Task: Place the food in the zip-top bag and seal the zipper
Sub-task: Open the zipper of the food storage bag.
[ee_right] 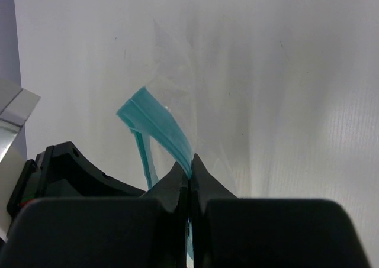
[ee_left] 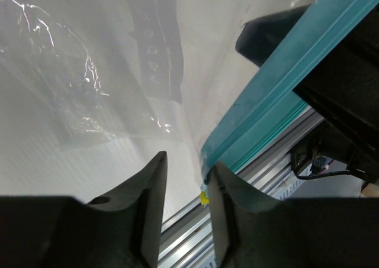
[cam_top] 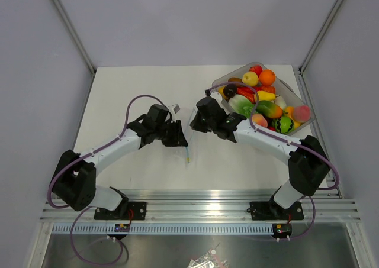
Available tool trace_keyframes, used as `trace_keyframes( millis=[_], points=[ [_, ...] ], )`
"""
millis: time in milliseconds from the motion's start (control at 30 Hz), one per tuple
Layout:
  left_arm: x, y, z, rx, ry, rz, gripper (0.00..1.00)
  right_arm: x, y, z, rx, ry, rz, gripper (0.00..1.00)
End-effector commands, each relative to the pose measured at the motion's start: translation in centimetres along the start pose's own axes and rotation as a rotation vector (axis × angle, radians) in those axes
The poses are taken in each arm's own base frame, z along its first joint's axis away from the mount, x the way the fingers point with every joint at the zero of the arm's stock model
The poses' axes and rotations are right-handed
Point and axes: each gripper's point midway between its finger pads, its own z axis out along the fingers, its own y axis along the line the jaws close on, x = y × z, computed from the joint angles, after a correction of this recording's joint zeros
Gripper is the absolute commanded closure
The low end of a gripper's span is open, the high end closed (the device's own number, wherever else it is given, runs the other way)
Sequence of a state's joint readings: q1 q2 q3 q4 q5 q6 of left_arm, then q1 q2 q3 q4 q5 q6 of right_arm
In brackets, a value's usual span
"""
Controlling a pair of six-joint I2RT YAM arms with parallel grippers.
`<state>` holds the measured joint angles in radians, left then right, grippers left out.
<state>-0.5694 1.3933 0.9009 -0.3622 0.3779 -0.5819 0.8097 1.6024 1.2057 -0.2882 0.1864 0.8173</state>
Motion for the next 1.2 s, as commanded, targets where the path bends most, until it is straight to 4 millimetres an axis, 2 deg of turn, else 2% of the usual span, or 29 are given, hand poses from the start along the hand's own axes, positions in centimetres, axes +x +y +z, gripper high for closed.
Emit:
trace_keyframes(
  millis=[0,33,67,167,467,633,833,1000,1033,1067,1133,1167],
  points=[
    [-1.3,-0.9,-0.6,0.016,-0.079,0.005,0.72,-1.6,0.7,-1.0,-0.018,-0.073,0.032,1.0],
    [-1.3,-0.6,-0.7,-0.001,-0.08,0.005,0.76,-1.6,0.5,-1.1,-0.01,-0.077,0.03,1.0],
    [-1.3,-0.5,-0.8,-0.008,-0.084,0.007,0.87,-1.9,0.2,-1.3,-0.001,-0.09,0.026,1.0],
    [-1.5,-0.2,-1.1,-0.031,-0.097,0.012,1.0,-1.8,-0.8,-1.8,0.026,-0.104,0.018,1.0],
    [-2.1,0.1,-2.1,-0.068,-0.125,0.032,1.0,-1.2,-3.1,-1.8,0.101,-0.109,-0.01,1.0],
    [-2.2,0.2,-2.8,-0.084,-0.137,0.048,1.0,-1.4,-3.8,-1.6,0.137,-0.117,-0.037,1.0],
    [-2.7,0.0,-3.5,-0.081,-0.152,0.059,1.0,-1.8,-3.9,-1.7,0.152,-0.127,-0.058,1.0],
    [-2.9,-0.6,-3.5,-0.059,-0.146,0.066,1.0,-1.6,-2.6,-1.6,0.101,-0.097,-0.069,0.99],
    [-2.9,-0.6,-3.4,-0.06,-0.141,0.066,1.0,-1.6,-2.3,-1.6,0.089,-0.091,-0.077,0.96],
    [-3.0,-0.7,-3.3,-0.055,-0.14,0.067,1.0,-1.5,-1.9,-1.5,0.072,-0.086,-0.08,0.87],
    [-3.1,-0.7,-3.1,-0.058,-0.133,0.067,1.0,-1.4,-1.0,-1.6,0.032,-0.066,-0.095,0.75],
    [-3.2,-0.7,-3.1,-0.058,-0.131,0.068,1.0,-1.3,-0.8,-1.7,0.02,-0.061,-0.098,0.65]
  ],
)
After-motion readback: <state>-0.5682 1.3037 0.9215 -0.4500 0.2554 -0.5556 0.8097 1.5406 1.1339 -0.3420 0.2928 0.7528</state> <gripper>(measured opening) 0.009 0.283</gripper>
